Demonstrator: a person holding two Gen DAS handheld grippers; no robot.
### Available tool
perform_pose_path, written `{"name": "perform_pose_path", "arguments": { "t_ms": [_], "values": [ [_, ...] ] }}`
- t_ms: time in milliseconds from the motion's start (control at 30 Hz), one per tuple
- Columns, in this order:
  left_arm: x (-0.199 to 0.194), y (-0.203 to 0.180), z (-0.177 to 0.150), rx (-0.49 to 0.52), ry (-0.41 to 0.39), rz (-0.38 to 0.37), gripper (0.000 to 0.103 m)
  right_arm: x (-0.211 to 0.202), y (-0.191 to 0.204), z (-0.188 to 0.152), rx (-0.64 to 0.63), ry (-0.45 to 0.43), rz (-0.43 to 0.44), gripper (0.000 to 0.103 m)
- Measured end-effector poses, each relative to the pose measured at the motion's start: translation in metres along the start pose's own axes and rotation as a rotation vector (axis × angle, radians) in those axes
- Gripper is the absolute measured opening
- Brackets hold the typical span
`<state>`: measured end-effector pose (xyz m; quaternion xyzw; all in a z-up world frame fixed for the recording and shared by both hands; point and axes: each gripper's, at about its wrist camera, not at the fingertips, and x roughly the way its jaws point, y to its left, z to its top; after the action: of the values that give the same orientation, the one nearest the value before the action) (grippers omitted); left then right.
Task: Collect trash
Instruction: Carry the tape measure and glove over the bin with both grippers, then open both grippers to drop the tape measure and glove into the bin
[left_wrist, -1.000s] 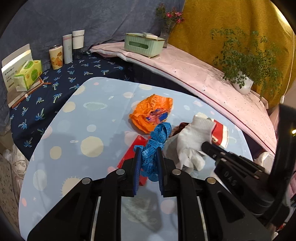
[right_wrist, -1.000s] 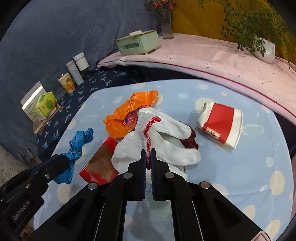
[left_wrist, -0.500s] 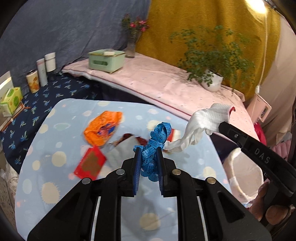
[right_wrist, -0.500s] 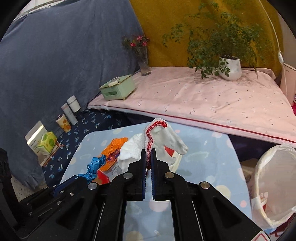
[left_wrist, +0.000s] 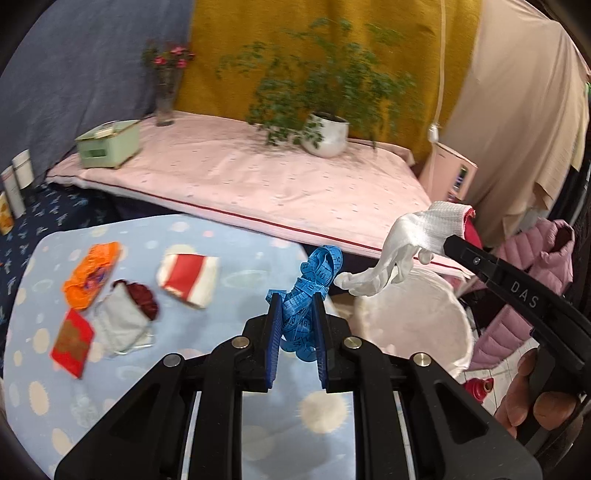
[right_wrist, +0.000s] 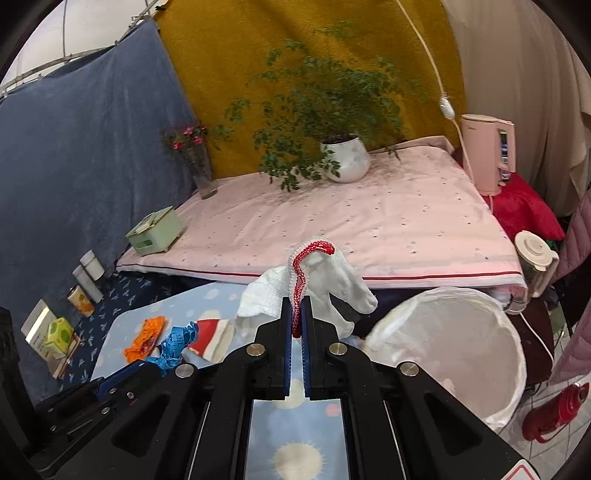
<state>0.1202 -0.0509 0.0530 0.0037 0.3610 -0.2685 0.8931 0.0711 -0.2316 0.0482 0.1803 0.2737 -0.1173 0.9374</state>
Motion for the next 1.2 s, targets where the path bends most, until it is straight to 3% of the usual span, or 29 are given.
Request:
{"name": "perform_pose_path", "arguments": {
  "t_ms": [300, 600, 767, 833, 967, 1200],
  "values": [
    [0.036, -0.085, -0.001, 0.087, 0.057, -0.124, 0.016, -0.017, -0.085, -0.009, 0.067, -0.006, -0.120, 0.005],
    [0.074, -0.142, -0.009, 0.135, 0.112, -0.183, 0.020, -0.015, -0.141, -0.021, 0.136, 0.010, -0.166, 0.005],
    [0.080, -0.147, -0.007, 0.099, 0.093, -0.162, 0.057, -0.013, -0.149, -0.022, 0.150, 0.012, -0.172, 0.010],
    [0.078, -0.145, -0.005, 0.093, 0.078, -0.145, 0.063, -0.013, -0.150, -0.022, 0.151, 0.007, -0.178, 0.011],
    [0.077, -0.140, -0.004, 0.101, 0.068, -0.117, 0.063, -0.011, -0.149, -0.021, 0.156, 0.000, -0.177, 0.025],
    [0.072, -0.120, -0.004, 0.082, 0.060, -0.079, 0.063, -0.008, -0.134, -0.022, 0.132, 0.007, -0.164, 0.027]
  ]
}}
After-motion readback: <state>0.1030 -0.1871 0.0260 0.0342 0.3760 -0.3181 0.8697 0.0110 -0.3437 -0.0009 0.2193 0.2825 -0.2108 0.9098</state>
